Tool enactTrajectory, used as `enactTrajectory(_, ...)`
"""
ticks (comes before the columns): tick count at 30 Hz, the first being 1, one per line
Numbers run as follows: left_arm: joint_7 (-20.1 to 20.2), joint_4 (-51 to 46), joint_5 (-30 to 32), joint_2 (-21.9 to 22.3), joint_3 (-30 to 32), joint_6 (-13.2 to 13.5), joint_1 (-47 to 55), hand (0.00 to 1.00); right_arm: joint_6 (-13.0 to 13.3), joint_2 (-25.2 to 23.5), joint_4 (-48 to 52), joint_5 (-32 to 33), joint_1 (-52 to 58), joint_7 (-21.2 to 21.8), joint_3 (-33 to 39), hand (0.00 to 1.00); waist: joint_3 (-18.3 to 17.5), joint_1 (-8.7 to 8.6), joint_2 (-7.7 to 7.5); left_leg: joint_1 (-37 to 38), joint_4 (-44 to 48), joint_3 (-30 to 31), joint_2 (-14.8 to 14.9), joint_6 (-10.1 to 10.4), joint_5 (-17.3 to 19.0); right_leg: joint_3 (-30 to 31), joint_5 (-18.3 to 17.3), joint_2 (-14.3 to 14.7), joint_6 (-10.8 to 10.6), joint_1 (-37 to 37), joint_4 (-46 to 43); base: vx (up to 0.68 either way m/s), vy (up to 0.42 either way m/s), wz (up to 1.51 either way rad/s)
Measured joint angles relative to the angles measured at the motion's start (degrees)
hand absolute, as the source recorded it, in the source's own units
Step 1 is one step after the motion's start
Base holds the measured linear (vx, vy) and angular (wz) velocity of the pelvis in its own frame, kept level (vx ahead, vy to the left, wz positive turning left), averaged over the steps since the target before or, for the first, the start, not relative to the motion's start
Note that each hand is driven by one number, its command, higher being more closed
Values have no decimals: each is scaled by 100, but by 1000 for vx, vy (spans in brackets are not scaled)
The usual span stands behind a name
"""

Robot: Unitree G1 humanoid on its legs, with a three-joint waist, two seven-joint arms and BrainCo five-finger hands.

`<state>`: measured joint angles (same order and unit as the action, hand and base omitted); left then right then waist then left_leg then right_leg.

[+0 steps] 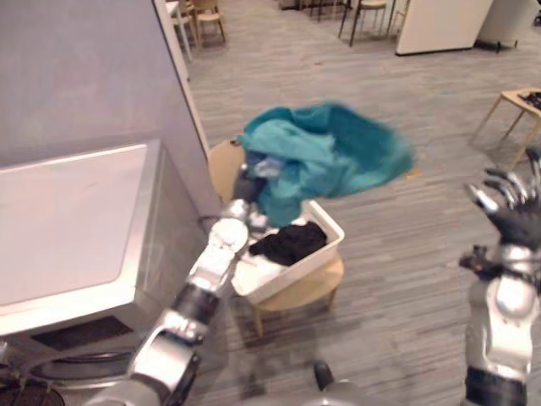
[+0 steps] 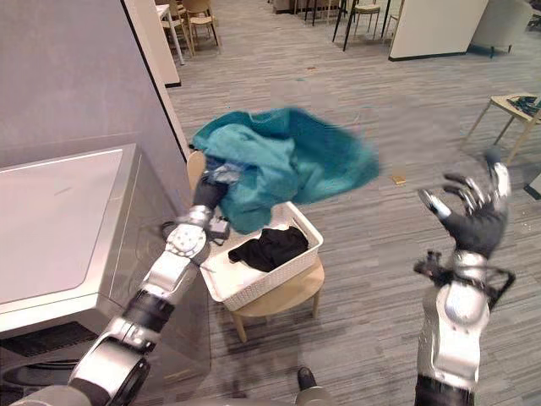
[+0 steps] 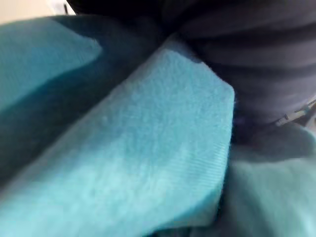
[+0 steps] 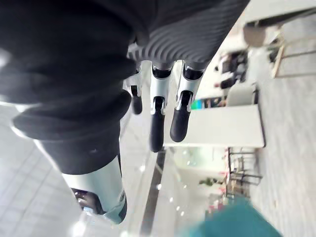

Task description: Pick up the laundry basket with both hands and put the clothes into the washing machine.

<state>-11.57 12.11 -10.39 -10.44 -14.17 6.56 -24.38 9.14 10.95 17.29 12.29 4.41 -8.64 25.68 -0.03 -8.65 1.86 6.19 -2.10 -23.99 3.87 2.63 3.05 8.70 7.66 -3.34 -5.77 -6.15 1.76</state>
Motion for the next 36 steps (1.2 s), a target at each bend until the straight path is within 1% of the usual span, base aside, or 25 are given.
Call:
enactTrajectory(1, 5, -141, 76, 0, 77, -1, 145, 100, 7, -83, 0, 68, 144, 12, 51, 0, 0, 0, 0, -5, 0, 8, 0, 1, 1, -8, -2, -3, -2, 0, 0, -6, -23, 8)
enactTrajectory(3, 35, -631, 351, 45, 216, 6, 729, 100, 49, -485, -3, 259, 660, 77, 130, 0, 3, 10, -4, -46, -3, 36, -2, 2, 2, -37, -7, -15, -4, -1, 4, -8, -17, 7)
enactTrajectory(4, 46, -747, 407, 73, 252, 9, 904, 100, 54, -594, -7, 307, 758, 112, 138, 0, 3, 7, -4, -52, -6, 37, -2, 5, 4, -39, -11, -15, -4, -1, 4, 0, 0, 0)
enactTrajectory(6, 157, -1066, 482, 270, 337, 12, 1663, 100, 63, -1003, -30, 409, 1220, 128, 147, 0, 2, 15, -5, -56, -42, 38, -2, 30, 21, -47, -33, -13, -5, -1, 4, 0, 0, 0)
enactTrajectory(9, 259, -1209, 604, 446, 347, 12, 2423, 100, 62, -1362, -87, 534, 1628, 133, 146, 0, -2, 25, -9, -36, -93, 32, -2, 32, 21, -50, -43, -5, -5, -3, 3, 0, 0, 0)
enactTrajectory(11, 446, -1214, 655, 585, 345, 4, 3054, 100, 60, -1628, -143, 568, 1925, 135, 123, 0, -17, 57, -26, -31, -90, 23, 8, 27, 27, -51, -41, 1, -1, 1, 1, 34, -18, -1)
enactTrajectory(12, 509, -1215, 657, 602, 344, 3, 3186, 100, 59, -1651, -147, 572, 2009, 144, 105, 0, -23, 81, -29, -27, -85, 21, 11, 23, 30, -54, -38, 1, 3, 6, 0, 40, -21, 0)
enactTrajectory(14, 677, -1331, 629, 734, 335, 0, 3793, 100, 59, -1800, -147, 667, 2377, 150, 40, 0, -34, 184, -41, 30, -23, 36, 44, 36, 82, -93, -62, 6, 20, 100, -4, 36, -15, 5)
enactTrajectory(15, 710, -1412, 607, 755, 339, -1, 3985, 100, 59, -1835, -147, 699, 2463, 154, 2, 0, -46, 190, -44, 28, 23, 40, 61, 36, 120, -104, -78, 6, 28, 120, -12, 34, -11, 9)
enactTrajectory(17, 933, -1525, 397, 806, 341, -3, 4491, 100, 58, -1845, -231, 948, 2697, 239, -114, 0, -59, 280, -43, 45, 170, 74, 123, 56, 259, -181, -170, -20, 21, 219, -65, 26, -7, 19)
enactTrajectory(18, 1055, -1525, 321, 816, 348, -7, 4718, 100, 56, -1846, -330, 1057, 2793, 286, -160, 0, -69, 317, -46, 48, 235, 184, 140, 45, 308, -289, -241, -38, 38, 283, -117, 18, -11, 34)
enactTrajectory(19, 1082, -1525, 319, 823, 356, -7, 4802, 100, 56, -1847, -389, 1085, 2808, 312, -170, 0, -77, 324, -46, 47, 238, 215, 142, 40, 319, -352, -269, -52, 32, 293, -151, 21, -19, 46)
enactTrajectory(21, 1170, -1513, 320, 848, 426, -10, 5057, 100, 55, -1834, -741, 1201, 2817, 387, -253, 0, -88, 423, -62, 44, 263, 297, 141, 49, 345, -441, -358, -75, 30, 303, -252, 18, -11, 26)
enactTrajectory(22, 1181, -1438, 321, 859, 511, -10, 5122, 100, 50, -1823, -959, 1224, 2817, 391, -294, 0, -93, 480, -72, 36, 290, 324, 144, 64, 355, -475, -372, -81, 33, 314, -267, 20, -14, 20)
enactTrajectory(24, 1181, -1231, 322, 937, 729, -17, 5237, 100, 20, -1810, -1450, 1242, 2812, 394, -386, 0, -109, 505, -77, 14, 337, 410, 147, 61, 366, -586, -402, -105, 43, 379, -266, 24, -13, 29)
enactTrajectory(25, 1171, -1044, 332, 948, 840, -23, 5261, 100, -50, -1809, -1760, 1239, 2808, 390, -396, 0, -109, 535, -77, 9, 371, 476, 151, 52, 371, -676, -423, -123, 54, 420, -271, 17, -8, 28)
enactTrajectory(27, 1153, -628, 401, 984, 1087, -83, 5234, 100, -115, -1807, -2313, 1238, 2797, 389, -388, 0, -108, 647, -79, -13, 455, 537, 165, 43, 384, -728, -455, -132, 67, 468, -275, 9, -13, 20)
enactTrajectory(28, 1151, -506, 441, 997, 1169, -105, 5236, 100, -143, -1808, -2462, 1234, 2784, 388, -385, 0, -107, 652, -81, -18, 461, 573, 167, 43, 385, -758, -461, -136, 68, 482, -276, 5, -20, 19)
enactTrajectory(31, 1105, 252, 642, 1033, 1493, -159, 5176, 100, -279, -1780, -3235, 1215, 2646, 388, -395, 0, -105, 650, -98, -44, 521, 701, 170, 43, 385, -939, -568, -165, 86, 496, -415, -1, -24, 25)
enactTrajectory(33, 975, 904, 698, 1075, 1722, -226, 5089, 100, -344, -1721, -3914, 1194, 2508, 390, -382, 0, -103, 669, -109, -46, 545, 778, 171, 44, 385, -1035, -630, -177, 104, 505, -502, -9, -18, 17)
enactTrajectory(36, 806, 1430, 778, 1134, 1974, -270, 5004, 100, -393, -1709, -4551, 1198, 2378, 381, -338, 0, -99, 726, -122, -52, 587, 838, 177, 50, 389, -1095, -703, -186, 110, 506, -592, -19, -19, 11)
